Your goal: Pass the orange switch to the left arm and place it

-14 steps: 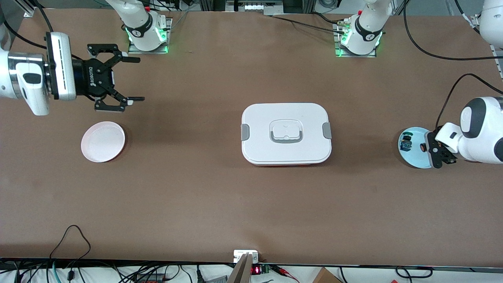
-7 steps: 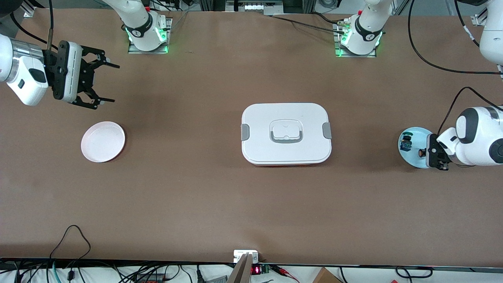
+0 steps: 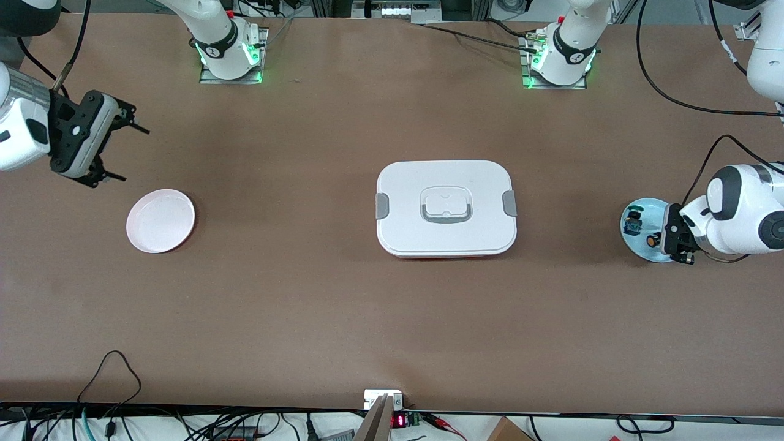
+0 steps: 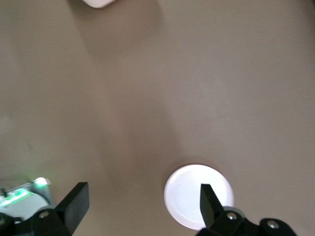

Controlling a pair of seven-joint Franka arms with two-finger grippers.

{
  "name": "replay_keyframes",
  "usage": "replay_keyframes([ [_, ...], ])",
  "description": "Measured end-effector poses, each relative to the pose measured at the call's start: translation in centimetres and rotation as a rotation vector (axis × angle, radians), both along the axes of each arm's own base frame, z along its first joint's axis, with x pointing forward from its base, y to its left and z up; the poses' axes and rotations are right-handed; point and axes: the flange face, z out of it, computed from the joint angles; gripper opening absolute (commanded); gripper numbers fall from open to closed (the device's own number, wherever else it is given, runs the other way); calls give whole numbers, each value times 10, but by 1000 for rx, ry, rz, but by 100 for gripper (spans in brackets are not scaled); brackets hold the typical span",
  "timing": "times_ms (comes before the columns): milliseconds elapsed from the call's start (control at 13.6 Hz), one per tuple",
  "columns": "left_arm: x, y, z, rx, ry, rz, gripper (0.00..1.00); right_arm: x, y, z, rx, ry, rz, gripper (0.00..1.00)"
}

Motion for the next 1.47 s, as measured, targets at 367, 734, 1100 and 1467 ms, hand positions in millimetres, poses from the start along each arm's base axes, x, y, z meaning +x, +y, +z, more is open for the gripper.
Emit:
replay_keyframes([
  [367,2,-2,23,-12,17,30,100,9,-1,6,-29,-63,-125,100],
  [734,18,-40,126,36,100,235,100,17,-4,15,-13,-139,-165,100],
  [1100,21,-98,232,140,118,604,100,10,-12,12,-87,-88,-266,100],
  [1467,8,-163,333,271,69,958,100,0,-17,14,-114,1,-652,100],
])
